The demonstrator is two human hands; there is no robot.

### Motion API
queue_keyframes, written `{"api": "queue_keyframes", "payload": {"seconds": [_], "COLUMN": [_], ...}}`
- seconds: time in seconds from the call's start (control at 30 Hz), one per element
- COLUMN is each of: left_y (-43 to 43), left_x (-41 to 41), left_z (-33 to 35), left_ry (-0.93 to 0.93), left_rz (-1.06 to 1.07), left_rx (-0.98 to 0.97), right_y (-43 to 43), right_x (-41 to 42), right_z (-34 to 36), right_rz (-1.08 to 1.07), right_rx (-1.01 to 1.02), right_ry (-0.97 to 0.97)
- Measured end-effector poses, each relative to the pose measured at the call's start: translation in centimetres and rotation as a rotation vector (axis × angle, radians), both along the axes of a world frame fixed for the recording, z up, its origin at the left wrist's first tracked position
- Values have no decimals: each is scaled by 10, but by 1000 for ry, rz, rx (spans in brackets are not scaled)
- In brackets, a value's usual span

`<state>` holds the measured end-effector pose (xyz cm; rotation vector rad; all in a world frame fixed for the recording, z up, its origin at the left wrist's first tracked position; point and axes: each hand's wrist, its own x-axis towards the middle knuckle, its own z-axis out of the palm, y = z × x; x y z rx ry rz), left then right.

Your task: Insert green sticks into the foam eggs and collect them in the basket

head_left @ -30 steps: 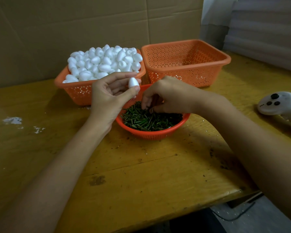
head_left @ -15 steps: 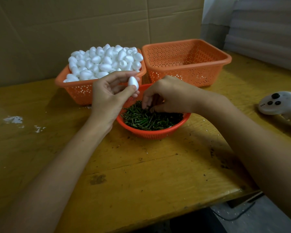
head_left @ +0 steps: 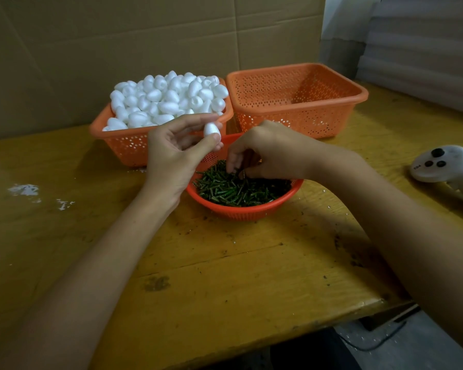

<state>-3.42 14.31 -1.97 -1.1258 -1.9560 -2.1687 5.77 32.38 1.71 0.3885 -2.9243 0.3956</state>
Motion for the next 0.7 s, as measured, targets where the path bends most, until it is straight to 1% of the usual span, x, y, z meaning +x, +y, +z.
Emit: {"api": "queue_keyframes", "payload": {"seconds": [0.27, 0.37, 0.53, 0.7], "left_y": [0, -1, -1, -1], "left_x": [3, 2, 0, -1], "left_z": [1, 1, 0, -1], "left_ry": [30, 2, 8, -56], "left_rz": [-10, -7, 6, 30], "left_rx": [3, 9, 5, 65], "right_y": [1, 0, 0, 0], "right_x": [0, 0, 0, 0], "right_z": [0, 0, 0, 0], "right_rz": [3, 1, 5, 2], "right_rx": [-15, -10, -2, -10], "right_ry": [-4, -6, -5, -1]}}
